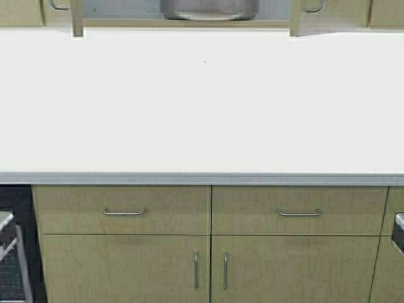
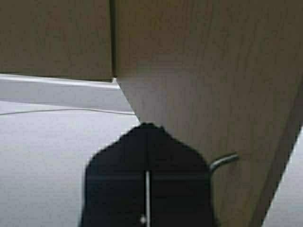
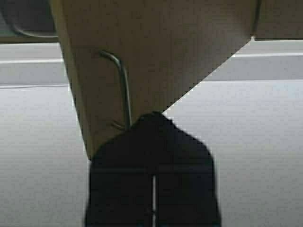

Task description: Open the cabinet, put the pot inside, then close it

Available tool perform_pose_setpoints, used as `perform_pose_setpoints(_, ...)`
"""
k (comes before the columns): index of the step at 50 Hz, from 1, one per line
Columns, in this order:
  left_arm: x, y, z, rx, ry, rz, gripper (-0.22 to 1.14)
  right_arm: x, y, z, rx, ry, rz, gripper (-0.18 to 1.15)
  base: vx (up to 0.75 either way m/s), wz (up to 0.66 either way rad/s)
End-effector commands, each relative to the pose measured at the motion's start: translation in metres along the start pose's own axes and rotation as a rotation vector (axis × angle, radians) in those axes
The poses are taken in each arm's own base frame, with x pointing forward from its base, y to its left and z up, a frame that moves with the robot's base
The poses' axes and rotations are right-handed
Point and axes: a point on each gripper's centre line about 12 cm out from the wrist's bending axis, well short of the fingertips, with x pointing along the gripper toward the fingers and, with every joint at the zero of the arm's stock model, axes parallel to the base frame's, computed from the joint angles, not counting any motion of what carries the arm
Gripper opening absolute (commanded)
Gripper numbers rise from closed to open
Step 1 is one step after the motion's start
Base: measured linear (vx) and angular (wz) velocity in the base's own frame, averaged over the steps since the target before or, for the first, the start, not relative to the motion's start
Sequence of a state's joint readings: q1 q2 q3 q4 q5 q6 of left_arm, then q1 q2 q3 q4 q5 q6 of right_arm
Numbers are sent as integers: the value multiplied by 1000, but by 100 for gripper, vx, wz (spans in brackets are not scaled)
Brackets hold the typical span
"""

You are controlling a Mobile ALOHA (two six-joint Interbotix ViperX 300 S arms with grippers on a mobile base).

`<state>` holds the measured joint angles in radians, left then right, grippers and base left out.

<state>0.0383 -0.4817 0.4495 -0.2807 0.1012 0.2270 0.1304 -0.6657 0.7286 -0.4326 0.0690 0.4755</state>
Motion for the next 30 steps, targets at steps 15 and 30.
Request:
perform_pose_setpoints(15,52,-47,22,-19,-23,-123,3,21,2,2,-6,26,1,6,5,-3)
perform_pose_setpoints(30,72,-63,17,-4,-6,-157,3,48,4,10,-7,17,14,6,3,-4)
